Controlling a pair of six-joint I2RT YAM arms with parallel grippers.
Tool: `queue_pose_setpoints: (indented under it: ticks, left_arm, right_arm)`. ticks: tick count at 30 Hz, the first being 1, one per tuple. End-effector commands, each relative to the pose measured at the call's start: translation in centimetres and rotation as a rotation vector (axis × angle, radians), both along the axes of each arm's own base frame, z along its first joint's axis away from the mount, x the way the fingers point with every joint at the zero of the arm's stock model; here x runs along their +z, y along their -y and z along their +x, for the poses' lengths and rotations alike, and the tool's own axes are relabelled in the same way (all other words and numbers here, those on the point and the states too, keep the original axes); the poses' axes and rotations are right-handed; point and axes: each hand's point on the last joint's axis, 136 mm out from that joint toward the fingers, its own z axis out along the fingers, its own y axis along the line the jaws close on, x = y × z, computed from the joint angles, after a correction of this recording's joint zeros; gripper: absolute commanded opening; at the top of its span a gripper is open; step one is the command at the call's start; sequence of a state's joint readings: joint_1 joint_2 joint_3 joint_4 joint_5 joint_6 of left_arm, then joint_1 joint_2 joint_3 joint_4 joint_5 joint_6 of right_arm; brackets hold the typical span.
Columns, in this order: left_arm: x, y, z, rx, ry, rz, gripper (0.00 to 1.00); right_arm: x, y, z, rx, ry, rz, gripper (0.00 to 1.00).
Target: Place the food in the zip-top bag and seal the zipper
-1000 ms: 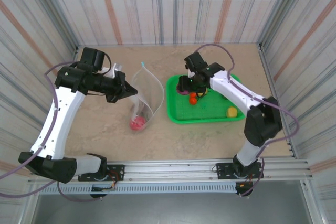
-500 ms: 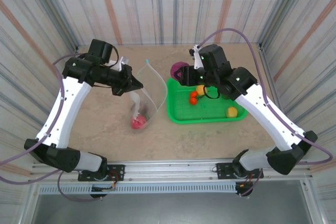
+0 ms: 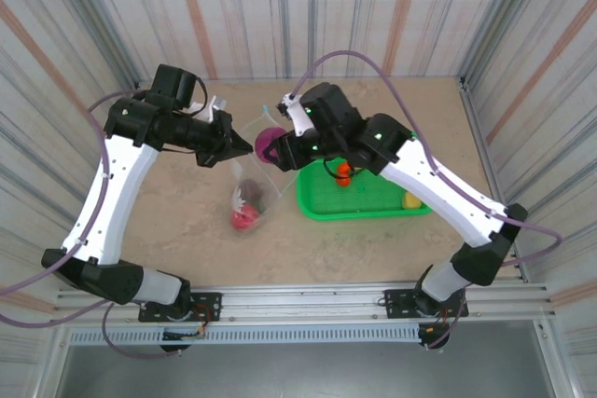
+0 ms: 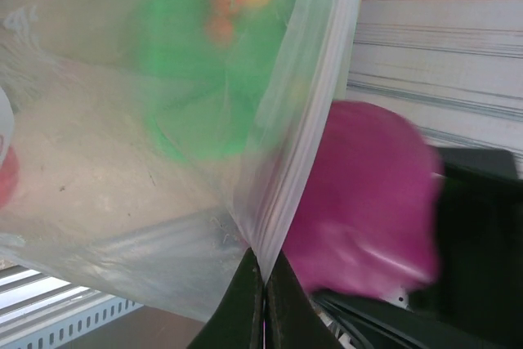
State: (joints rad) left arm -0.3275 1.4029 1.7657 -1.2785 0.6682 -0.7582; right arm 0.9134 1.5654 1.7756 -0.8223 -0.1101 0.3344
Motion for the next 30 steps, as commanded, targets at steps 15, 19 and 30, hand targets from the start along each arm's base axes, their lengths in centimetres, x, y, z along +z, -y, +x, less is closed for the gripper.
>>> queue_pose_setpoints:
  ticks: [15,19,30]
  left_arm:
    - [0.1,-1.2,-1.2,0.016,0.003,0.054,0.00]
    - [-0.3,-1.1,-1.1,0.019,-0.004,0.054,0.00]
    - [-0.3,-0.9,-0.7,0.036,0.017,0.028,0.00]
  right_arm:
    - [-1.6,-2.5,2.5,-0.072,0.037,-0.118,0.87]
    - [-0.2,-1.5,1.8,-0.073,0.075,-0.086,0.88]
    - [6.7,3.0,0.4,-0.153,0.078,0.088,0.87]
